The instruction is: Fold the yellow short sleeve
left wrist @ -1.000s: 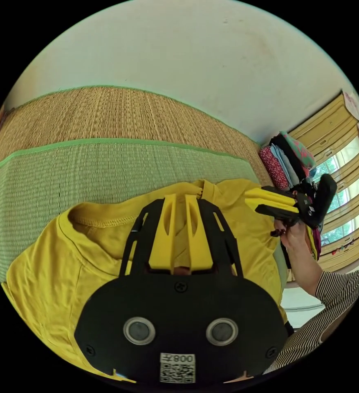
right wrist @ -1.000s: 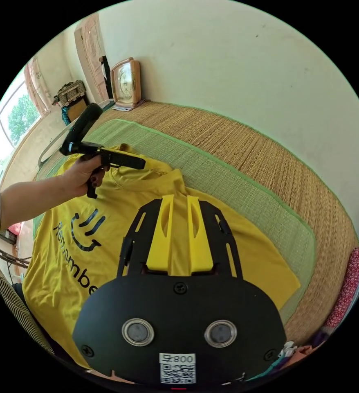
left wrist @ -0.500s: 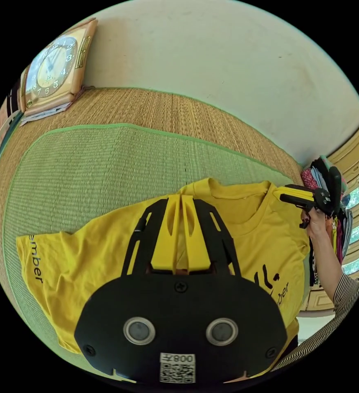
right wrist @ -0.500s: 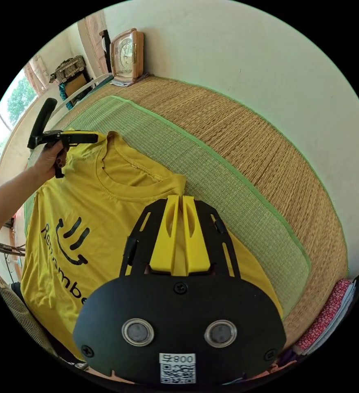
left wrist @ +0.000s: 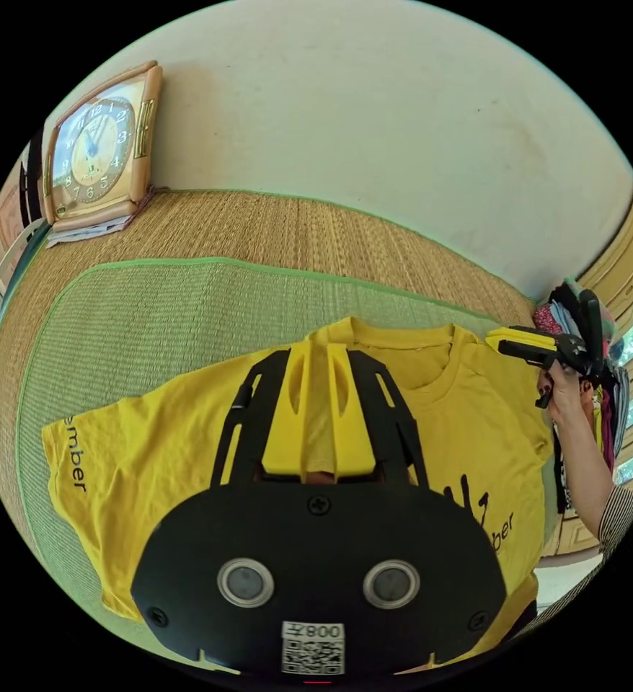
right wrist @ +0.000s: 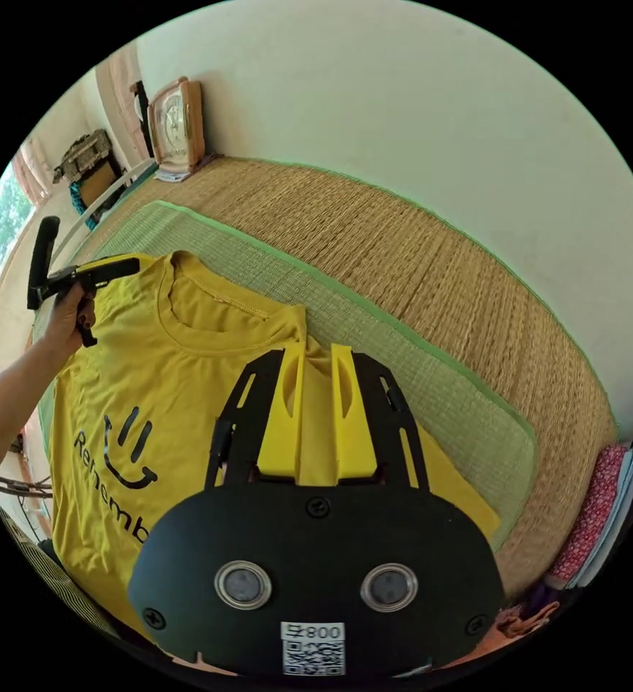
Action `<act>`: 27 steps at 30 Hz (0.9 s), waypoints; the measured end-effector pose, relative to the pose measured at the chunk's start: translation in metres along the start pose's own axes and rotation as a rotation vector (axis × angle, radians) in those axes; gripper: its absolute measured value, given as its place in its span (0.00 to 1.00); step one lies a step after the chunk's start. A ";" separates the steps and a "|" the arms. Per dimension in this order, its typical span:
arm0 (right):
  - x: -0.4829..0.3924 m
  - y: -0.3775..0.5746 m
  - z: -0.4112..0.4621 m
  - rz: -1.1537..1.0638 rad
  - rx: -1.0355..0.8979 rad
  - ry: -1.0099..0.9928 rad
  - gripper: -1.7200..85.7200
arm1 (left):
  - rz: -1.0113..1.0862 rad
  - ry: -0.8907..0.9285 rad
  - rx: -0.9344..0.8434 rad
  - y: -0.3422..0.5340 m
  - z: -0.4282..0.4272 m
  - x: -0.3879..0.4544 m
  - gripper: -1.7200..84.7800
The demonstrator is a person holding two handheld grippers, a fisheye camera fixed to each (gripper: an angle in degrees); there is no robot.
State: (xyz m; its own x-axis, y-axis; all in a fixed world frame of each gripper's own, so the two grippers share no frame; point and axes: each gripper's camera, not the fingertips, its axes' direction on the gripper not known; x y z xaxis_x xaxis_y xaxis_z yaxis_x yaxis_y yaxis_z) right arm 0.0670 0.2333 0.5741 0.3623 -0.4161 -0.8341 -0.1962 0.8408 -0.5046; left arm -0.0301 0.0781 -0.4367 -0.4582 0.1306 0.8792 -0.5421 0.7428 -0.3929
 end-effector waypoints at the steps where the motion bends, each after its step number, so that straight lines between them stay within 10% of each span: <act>1: 0.012 0.022 -0.014 0.052 0.061 -0.040 0.11 | 0.016 0.024 0.008 0.002 -0.003 0.003 0.08; 15: 0.043 0.248 -0.030 0.479 0.041 0.067 0.11 | 0.287 0.353 -0.118 -0.064 0.063 0.169 0.11; 27: 0.051 0.309 0.019 0.554 0.043 0.091 0.06 | 0.131 0.083 -0.128 -0.118 0.112 0.224 0.03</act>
State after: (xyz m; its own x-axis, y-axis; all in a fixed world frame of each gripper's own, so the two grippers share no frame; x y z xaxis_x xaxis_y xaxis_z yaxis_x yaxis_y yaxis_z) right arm 0.0417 0.4786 0.3801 0.1349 0.0645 -0.9888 -0.2969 0.9547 0.0218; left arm -0.1476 -0.0541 -0.2234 -0.4563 0.2819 0.8440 -0.3853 0.7924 -0.4729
